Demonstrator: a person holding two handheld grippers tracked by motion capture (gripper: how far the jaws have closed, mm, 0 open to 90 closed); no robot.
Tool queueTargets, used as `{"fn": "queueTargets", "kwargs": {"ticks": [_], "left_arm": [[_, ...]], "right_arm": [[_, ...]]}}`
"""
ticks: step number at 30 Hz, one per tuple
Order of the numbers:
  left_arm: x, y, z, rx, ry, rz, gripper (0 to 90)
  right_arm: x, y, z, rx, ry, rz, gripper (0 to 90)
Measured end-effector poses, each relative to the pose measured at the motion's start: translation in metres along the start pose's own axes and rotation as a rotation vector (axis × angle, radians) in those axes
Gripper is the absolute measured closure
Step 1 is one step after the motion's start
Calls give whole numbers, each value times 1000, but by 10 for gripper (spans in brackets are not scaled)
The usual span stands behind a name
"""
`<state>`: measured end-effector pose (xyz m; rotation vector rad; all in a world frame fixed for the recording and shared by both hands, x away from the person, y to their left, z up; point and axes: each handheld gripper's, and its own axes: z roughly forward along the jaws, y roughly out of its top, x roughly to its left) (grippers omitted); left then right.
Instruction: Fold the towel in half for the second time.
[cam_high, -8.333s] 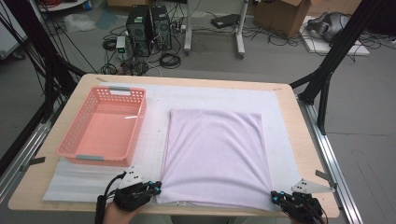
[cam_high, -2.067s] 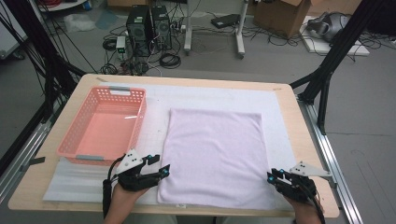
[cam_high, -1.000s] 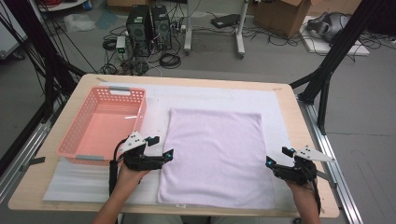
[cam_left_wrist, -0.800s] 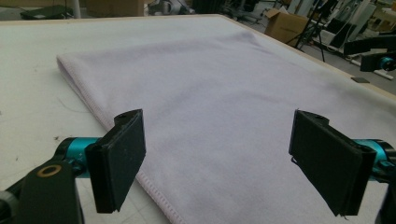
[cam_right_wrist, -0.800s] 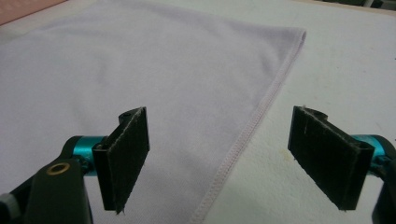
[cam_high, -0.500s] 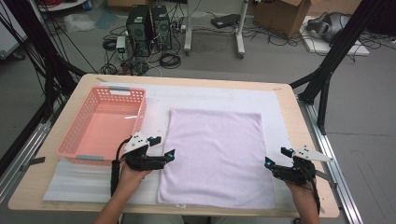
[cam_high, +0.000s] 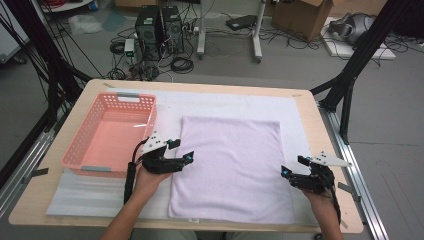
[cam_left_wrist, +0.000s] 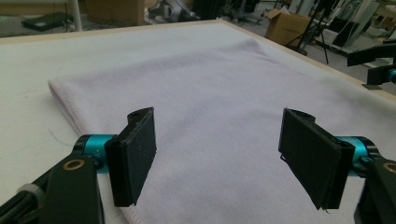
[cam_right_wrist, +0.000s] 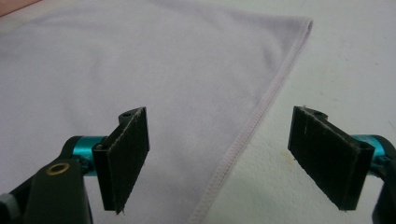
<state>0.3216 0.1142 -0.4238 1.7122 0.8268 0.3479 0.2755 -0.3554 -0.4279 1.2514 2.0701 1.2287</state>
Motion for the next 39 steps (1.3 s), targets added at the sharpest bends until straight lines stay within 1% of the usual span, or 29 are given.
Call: {"fn": "queueTargets", "kwargs": {"ticks": [1,4,6,8,9,11,13,14,15,16,18,19,20,22,24,25,26,27,28,29,31,32,33,34,35,36,37,38,39], "left_arm": [[1,2,4,17,-6,3,280],[8,6,18,64,27,-9,280],[15,9,26,91,67,-8,280],[22,12,31,112,94,-18,281],[25,12,34,122,109,-26,281],[31,13,39,135,132,-44,283],[37,12,44,131,152,-60,292],[40,10,46,144,162,-65,299],[42,8,48,152,169,-74,309],[43,6,50,162,175,-74,309],[43,4,55,168,170,-79,324],[44,2,57,175,171,-86,326],[46,0,59,190,183,-101,327],[50,0,59,192,195,-129,329],[51,1,62,234,213,-115,330],[52,1,63,255,214,-121,329],[52,2,65,270,218,-118,327],[51,2,66,278,223,-109,331],[50,3,67,291,237,-93,337],[48,3,68,293,254,-87,348],[44,3,69,311,292,-36,413],[44,3,69,310,299,-35,451],[44,4,68,312,297,-33,480],[43,4,68,312,289,-26,536],[43,3,68,307,274,-33,601],[43,3,69,305,263,-37,660],[43,3,69,296,226,-63,745],[42,3,70,301,229,-70,819],[42,3,70,299,229,-77,827]], "right_arm": [[-1,2,2,3,3,0,194],[-5,7,8,21,13,9,194],[-8,10,14,38,10,-1,197],[-12,14,19,56,5,15,211],[-15,15,21,57,2,18,231],[-20,18,27,63,-5,35,238],[-25,22,34,88,-12,49,252],[-28,23,38,100,-20,51,260],[-31,25,43,107,-23,59,277],[-32,26,46,116,-29,63,289],[-35,29,54,134,-42,64,318],[-36,31,57,145,-44,76,336],[-37,33,60,150,-44,79,359],[-39,36,65,163,-58,74,383],[-41,38,72,180,-71,83,393],[-41,39,75,194,-74,83,398],[-42,39,78,206,-75,81,404],[-41,39,81,217,-77,81,417],[-41,40,83,224,-82,77,432],[-39,40,87,239,-91,68,443],[-37,41,89,241,-117,49,488],[-36,41,89,242,-120,46,544],[-35,42,89,240,-113,50,612],[-35,42,89,240,-104,53,643],[-34,42,89,241,-101,49,697],[-34,42,89,240,-85,55,780],[-34,42,89,238,-65,74,811],[-34,41,90,236,-59,90,833],[-35,41,90,235,-53,105,845]]}}
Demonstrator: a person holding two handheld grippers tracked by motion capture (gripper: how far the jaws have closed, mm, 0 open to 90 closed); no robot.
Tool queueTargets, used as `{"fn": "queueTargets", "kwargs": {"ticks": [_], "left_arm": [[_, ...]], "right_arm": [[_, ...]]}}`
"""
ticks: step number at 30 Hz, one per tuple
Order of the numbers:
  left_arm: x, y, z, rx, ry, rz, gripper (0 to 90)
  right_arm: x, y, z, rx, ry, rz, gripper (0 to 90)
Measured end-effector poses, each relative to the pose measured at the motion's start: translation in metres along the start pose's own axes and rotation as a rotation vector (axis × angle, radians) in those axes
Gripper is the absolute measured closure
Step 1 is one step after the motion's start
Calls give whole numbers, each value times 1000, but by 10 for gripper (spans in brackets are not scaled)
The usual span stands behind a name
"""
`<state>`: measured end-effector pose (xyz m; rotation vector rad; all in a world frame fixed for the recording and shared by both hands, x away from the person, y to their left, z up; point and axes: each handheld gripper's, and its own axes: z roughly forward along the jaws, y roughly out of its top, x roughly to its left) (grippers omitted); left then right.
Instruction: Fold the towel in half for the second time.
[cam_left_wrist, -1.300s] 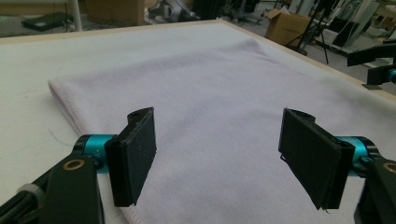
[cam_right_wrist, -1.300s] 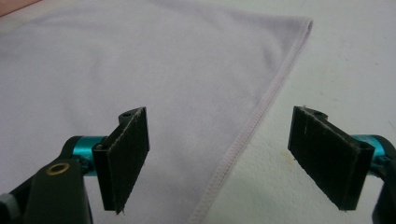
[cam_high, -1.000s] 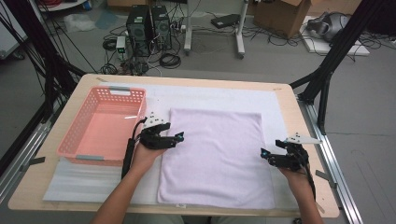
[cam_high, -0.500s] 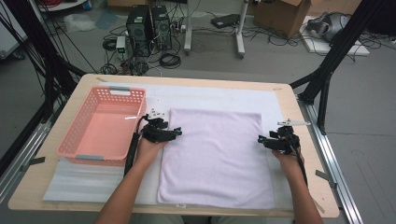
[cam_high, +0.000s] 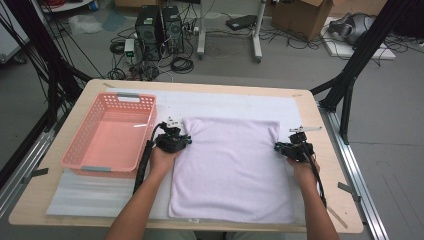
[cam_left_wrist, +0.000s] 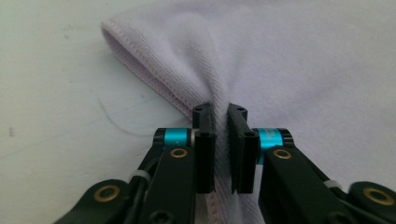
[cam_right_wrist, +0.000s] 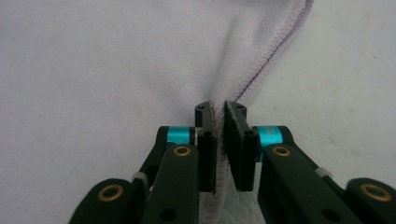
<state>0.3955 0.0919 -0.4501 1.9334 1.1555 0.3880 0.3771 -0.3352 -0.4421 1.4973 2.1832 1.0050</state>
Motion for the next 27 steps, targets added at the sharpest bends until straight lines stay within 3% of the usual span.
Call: {"fn": "queueTargets", "kwargs": {"ticks": [2,4,7,10,12,15,21,27], "left_arm": [[2,0,-1,0,-15,-42,838],[3,2,-3,-18,-15,-58,842],[4,7,-11,-87,-18,-87,842],[3,15,-20,-138,-15,-85,842],[2,17,-24,-172,-28,-102,843],[3,16,-27,-153,-35,-89,842],[-7,16,-46,-182,-80,-57,840],[-15,6,-62,-168,-102,-29,839]], "right_arm": [[-2,0,0,2,16,22,856],[-3,1,-1,-2,13,24,860],[-5,3,-5,-52,4,40,862],[-9,8,-13,-110,0,57,862],[-9,10,-17,-123,5,63,862],[-9,10,-24,-141,22,66,861],[-2,8,-43,-164,55,22,859],[6,-8,-60,-173,89,1,858]]}}
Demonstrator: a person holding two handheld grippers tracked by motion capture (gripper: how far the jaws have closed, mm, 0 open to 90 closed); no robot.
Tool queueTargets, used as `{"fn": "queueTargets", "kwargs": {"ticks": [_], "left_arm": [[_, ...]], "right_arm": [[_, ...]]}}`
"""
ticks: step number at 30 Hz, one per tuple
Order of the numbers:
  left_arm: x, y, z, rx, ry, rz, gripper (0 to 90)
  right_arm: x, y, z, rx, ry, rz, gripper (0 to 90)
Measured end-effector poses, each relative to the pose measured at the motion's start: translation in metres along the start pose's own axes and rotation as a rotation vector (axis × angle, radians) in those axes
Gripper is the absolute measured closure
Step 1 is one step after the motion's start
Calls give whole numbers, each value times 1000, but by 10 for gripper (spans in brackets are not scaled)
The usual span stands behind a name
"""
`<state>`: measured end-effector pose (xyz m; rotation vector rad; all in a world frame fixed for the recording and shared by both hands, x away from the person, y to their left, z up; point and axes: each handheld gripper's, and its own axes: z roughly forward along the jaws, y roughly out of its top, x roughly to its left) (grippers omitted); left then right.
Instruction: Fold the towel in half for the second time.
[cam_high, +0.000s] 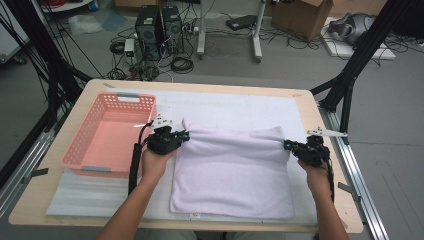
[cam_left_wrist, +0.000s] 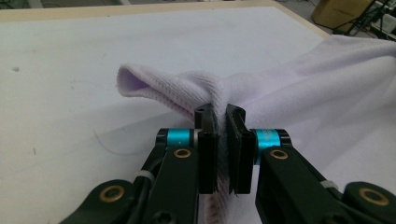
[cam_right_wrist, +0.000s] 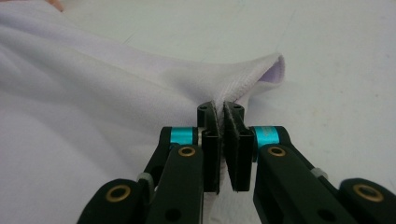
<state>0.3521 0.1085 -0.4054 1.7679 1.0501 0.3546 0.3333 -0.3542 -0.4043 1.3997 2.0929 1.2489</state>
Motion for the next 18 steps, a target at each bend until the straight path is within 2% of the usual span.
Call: {"fn": "queueTargets", "kwargs": {"ticks": [7,15,17,18], "left_arm": [[-9,-22,-19,14,-27,25,838],[-12,-51,-26,71,-57,11,830],[-11,-53,-25,84,-55,-8,791],[-11,-52,-24,85,-38,-15,701]], "right_arm": [[10,-23,-16,-5,33,-14,857],[20,-45,-24,36,42,-29,856],[21,-48,-24,53,38,-29,852],[22,-48,-24,64,34,-39,838]]}}
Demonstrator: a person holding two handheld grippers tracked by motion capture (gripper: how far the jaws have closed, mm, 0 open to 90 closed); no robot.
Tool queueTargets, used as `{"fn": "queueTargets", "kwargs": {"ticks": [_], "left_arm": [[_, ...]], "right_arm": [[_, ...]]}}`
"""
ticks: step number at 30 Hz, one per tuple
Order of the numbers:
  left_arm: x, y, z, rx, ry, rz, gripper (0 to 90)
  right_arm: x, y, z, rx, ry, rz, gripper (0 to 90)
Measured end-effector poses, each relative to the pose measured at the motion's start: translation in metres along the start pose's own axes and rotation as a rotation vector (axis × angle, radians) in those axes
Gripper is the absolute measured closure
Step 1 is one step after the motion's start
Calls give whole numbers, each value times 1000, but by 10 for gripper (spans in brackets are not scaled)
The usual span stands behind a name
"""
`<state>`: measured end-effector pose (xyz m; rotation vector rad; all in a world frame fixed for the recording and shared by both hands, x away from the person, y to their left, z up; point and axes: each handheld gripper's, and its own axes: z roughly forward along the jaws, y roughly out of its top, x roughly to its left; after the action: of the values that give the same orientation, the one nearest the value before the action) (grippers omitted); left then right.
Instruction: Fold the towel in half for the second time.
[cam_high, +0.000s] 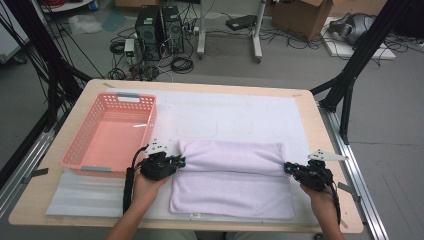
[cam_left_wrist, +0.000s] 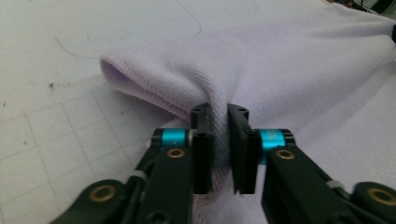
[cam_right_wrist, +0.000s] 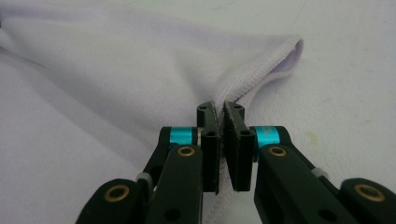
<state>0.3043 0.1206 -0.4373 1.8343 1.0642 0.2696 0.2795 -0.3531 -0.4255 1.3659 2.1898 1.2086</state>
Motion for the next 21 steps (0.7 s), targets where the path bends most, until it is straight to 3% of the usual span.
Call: {"fn": "queueTargets", "kwargs": {"ticks": [1,2,4,5,9,15,19,21], "left_arm": [[1,1,0,0,10,-8,601],[1,3,0,-6,17,-9,540],[3,9,0,-26,33,-20,468],[4,12,1,-46,44,-31,449],[8,24,10,-49,72,-44,415],[19,35,33,0,81,-69,405],[27,34,47,41,90,-91,405],[29,32,51,64,87,-79,425]], "right_arm": [[0,0,0,3,0,1,808],[1,1,1,3,-5,15,718],[0,6,-1,-17,-25,42,626],[-1,9,-2,-31,-34,39,595],[-8,26,1,-51,-72,53,530],[-19,46,31,43,-105,69,475],[-25,49,54,126,-135,64,464],[-26,48,62,154,-146,68,467]]}}
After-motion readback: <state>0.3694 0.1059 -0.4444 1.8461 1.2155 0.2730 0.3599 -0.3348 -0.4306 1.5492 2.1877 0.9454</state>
